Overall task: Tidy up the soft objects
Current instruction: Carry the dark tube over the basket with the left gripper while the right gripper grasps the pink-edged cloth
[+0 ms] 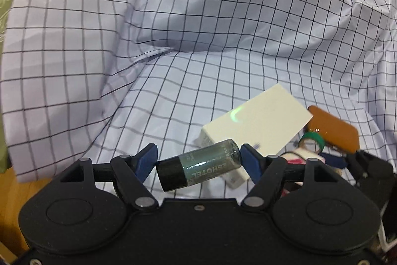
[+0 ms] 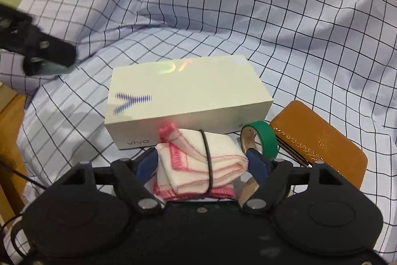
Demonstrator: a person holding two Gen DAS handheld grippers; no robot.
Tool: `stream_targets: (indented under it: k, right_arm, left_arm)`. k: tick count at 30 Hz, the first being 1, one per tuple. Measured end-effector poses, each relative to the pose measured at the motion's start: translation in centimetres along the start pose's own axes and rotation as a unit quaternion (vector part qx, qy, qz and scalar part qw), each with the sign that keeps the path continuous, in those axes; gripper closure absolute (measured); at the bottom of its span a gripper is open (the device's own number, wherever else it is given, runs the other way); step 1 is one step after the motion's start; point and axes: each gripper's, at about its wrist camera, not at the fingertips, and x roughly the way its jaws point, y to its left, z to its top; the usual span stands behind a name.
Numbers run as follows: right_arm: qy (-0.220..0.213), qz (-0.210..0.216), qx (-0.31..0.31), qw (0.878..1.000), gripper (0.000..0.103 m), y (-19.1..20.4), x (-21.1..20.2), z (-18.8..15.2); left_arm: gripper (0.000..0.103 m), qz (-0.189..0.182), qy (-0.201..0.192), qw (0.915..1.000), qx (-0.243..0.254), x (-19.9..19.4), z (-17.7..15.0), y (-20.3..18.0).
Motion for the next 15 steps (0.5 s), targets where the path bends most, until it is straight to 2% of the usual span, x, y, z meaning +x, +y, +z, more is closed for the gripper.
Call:
stream_targets:
  k: [7,15]
  right_arm:
    - [-0.012,0.002,0.011,1.0,0.03,0.3,-1.5,-0.2]
    - [-0.047,-0.011,0.04,0.998,0.03,0.1,-8.5,-0.9]
  left_arm:
    - [0.034,0.012,0.003,0.9998,0.017,-1.0,-1.8,-0.2]
    - [0.034,-0.014,0.011,0.9992,0.037,-2.7,-4.2,-2.0]
